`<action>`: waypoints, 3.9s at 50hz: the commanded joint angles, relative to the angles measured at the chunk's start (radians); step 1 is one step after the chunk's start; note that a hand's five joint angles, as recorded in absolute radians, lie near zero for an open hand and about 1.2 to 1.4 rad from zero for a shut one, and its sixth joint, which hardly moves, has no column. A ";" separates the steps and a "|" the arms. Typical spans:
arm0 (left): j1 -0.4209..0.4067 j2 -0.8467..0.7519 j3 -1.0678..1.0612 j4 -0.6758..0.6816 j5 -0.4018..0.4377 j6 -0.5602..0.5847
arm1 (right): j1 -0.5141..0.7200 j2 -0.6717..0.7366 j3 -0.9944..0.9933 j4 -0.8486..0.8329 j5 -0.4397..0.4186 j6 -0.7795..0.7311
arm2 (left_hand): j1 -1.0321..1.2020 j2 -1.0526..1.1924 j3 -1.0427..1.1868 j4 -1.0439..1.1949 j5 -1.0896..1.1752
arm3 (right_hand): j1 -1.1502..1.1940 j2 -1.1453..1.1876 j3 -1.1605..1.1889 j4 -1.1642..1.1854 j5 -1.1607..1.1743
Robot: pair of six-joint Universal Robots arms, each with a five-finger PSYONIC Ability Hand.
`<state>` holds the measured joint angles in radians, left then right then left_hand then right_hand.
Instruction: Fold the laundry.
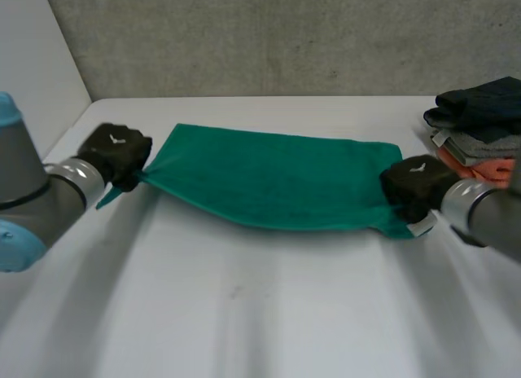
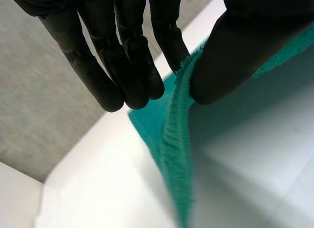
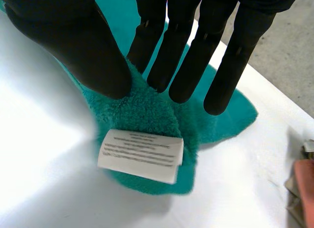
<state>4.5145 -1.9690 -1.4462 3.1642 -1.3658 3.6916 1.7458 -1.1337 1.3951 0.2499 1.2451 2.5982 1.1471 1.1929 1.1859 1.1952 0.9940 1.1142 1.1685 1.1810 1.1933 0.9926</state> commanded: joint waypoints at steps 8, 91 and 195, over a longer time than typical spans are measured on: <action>-0.023 0.050 -0.030 -0.113 -0.047 0.053 | 0.007 0.047 -0.226 0.710 -0.001 -0.352 | 0.249 0.203 0.210 0.201 0.228 | 0.282 0.228 0.215 0.203 0.229; -0.104 0.090 -0.046 0.162 -0.096 -0.154 | 0.268 0.071 0.180 -0.244 0.207 0.160 | 0.249 0.203 0.210 0.201 0.228 | -0.940 -0.994 -1.007 -1.019 -0.993; -0.061 -0.286 0.412 -0.260 -0.185 -0.093 | 0.113 -0.115 0.438 -0.242 0.059 0.137 | 0.249 0.203 0.210 0.201 0.228 | -0.822 -0.877 -0.889 -0.901 -0.875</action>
<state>4.4669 -2.2316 -1.0943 2.9045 -1.5209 3.6296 1.7871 -1.2581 1.7482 0.2005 1.2729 2.6681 1.1471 1.1953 1.1878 1.1968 0.9940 0.2859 0.2864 0.2742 0.2796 0.0773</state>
